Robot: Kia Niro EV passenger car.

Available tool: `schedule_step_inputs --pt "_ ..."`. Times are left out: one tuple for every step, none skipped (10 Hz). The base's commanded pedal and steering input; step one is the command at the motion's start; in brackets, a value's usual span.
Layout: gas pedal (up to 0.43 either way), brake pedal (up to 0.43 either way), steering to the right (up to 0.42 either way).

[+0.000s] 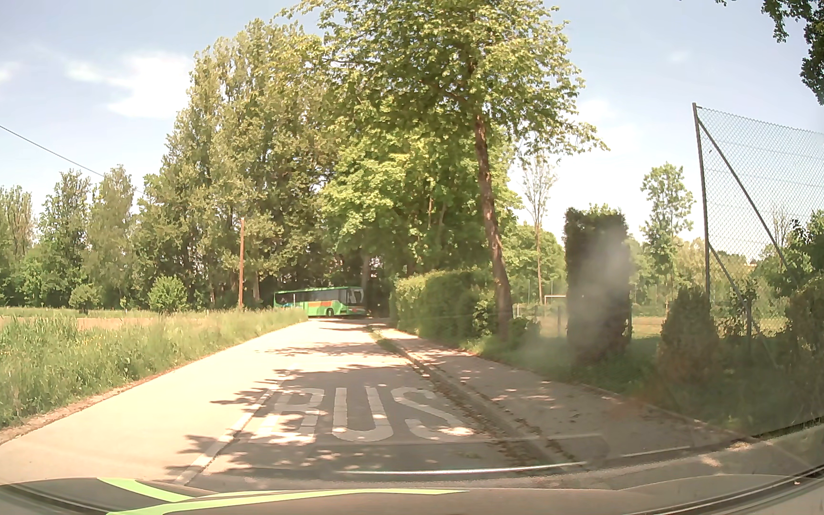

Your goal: Follow the waypoints while adhering to traffic rules and regulations

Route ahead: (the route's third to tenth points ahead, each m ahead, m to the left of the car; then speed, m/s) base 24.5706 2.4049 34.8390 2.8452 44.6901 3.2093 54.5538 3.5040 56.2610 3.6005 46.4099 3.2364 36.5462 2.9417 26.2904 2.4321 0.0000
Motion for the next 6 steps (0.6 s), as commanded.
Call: schedule_step_inputs --pt "0.0 0.512 -0.089" --pt "0.0 0.512 -0.089" --pt "0.0 0.512 -0.089" --pt "0.0 0.512 -0.089" --pt "0.0 0.512 -0.089" --pt "0.0 0.512 -0.089"
